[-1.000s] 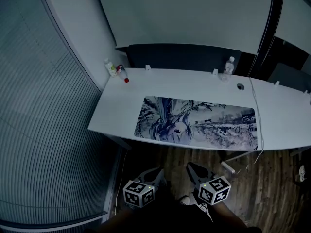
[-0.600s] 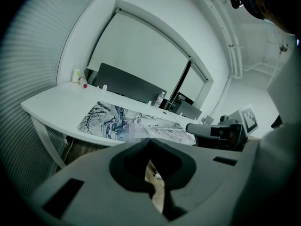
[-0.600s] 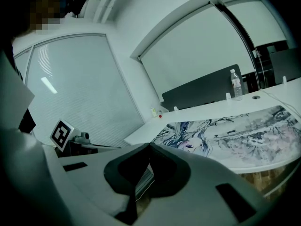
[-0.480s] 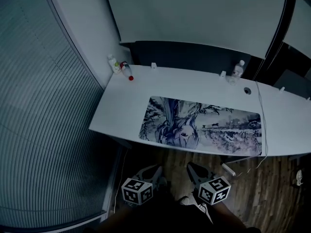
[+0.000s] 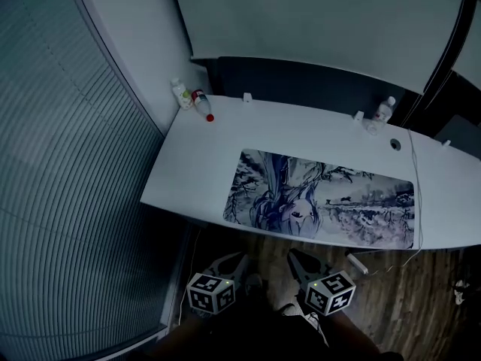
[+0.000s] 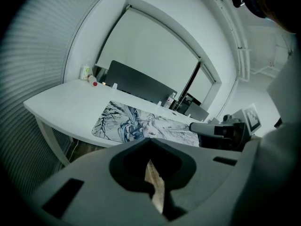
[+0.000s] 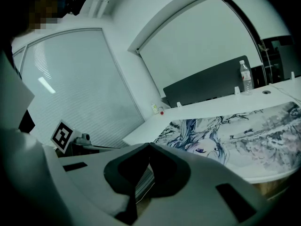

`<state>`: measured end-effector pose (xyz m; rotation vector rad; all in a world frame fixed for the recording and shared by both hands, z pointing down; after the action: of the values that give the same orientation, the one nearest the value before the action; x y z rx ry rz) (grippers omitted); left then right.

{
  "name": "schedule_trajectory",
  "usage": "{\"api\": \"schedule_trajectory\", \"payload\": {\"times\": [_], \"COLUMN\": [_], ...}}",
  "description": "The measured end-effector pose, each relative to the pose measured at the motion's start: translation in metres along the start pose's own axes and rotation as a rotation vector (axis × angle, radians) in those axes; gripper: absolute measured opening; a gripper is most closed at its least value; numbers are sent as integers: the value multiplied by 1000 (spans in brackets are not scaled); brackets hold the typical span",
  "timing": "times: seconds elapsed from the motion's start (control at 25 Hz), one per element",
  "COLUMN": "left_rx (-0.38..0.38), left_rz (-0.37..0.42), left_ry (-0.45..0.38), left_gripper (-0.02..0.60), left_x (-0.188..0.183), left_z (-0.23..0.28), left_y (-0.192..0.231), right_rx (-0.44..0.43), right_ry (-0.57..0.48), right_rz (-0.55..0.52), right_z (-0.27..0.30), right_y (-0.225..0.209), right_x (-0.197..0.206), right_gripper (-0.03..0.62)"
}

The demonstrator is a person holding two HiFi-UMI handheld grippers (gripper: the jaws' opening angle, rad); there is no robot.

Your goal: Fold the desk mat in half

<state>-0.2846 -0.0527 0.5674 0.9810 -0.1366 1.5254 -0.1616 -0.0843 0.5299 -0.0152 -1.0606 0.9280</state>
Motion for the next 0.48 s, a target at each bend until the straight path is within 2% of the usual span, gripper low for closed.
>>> {"api": "schedule_trajectory", "payload": {"times": [0.48], "left_rx": [-63], "left_rz": [-22], "left_ry": [36], "left_gripper": [6], "left_x": [-21], "left_z": [25], "left_y": [68], "right_rx": [-6], "right_ry": [42], "right_rz": [20], "right_z": [57], "right_y": [-7], "right_x": [-14], "right_gripper": [23]}}
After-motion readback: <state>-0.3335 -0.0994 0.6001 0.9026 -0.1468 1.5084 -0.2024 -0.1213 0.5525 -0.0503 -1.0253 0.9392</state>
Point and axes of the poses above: the fingertips, and each gripper's own axes: z forward along the fingers, y to its left, x out of its underside, the point moved 1 cm from there along -z, backward along the fingers, and after that the axes turned 11 degrees about y, right-handed, at the moved point
